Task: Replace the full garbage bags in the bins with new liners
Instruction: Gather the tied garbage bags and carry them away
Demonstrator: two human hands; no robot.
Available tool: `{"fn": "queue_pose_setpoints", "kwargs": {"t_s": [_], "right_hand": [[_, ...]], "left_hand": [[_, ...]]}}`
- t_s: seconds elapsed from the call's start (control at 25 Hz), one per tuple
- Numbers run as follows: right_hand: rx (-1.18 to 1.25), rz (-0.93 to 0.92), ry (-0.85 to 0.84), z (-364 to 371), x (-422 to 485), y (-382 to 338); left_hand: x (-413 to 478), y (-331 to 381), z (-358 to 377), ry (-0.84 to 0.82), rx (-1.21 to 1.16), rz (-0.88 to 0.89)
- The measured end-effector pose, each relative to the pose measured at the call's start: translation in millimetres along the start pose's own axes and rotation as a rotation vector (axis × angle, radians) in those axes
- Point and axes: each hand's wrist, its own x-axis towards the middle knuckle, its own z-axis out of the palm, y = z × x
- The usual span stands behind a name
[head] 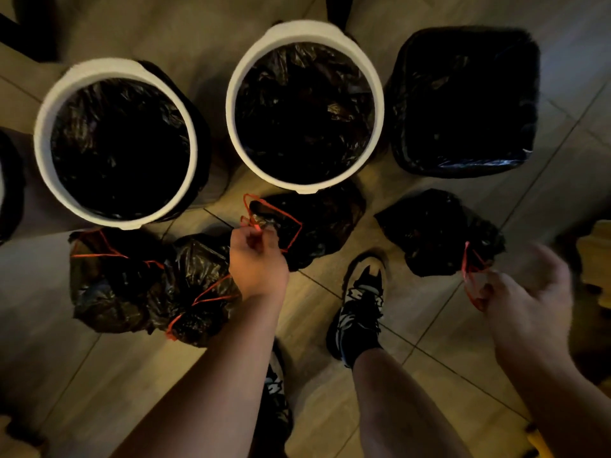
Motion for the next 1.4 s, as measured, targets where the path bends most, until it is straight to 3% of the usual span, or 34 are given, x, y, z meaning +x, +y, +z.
{"fn": "queue_pose_setpoints", "kwargs": {"t_s": [0.24,0.36,0.48,0.6,0.92,1.08,1.4], "right_hand": [[0.008,0.082,-0.324,7,-16,-24],[0.098,0.107,-0.341,-4,-13,-41],[0.168,0.165,-0.308,-19,-8,-53],[0.178,0.210,-0.278,-27,-10,-60],[0.176,0.073,-0.238,-24,-57,-74],[0.187,0.072,-0.211,-17,-86,-80],[0.267,0.046,-0.468,8,-163,-62]], "left_hand": [[-62,74,-22,-0.289,-0.160,0.162],[-71,112,-38,-0.312,-0.019,0.270],[-78,140,-56,-0.338,-0.052,0.259],[-108,145,-62,-0.431,0.059,0.299],[-132,136,-87,-0.461,0.089,0.286],[-138,137,-115,-0.673,0.141,0.270],[-196,126,-129,-0.929,0.339,0.291]]}}
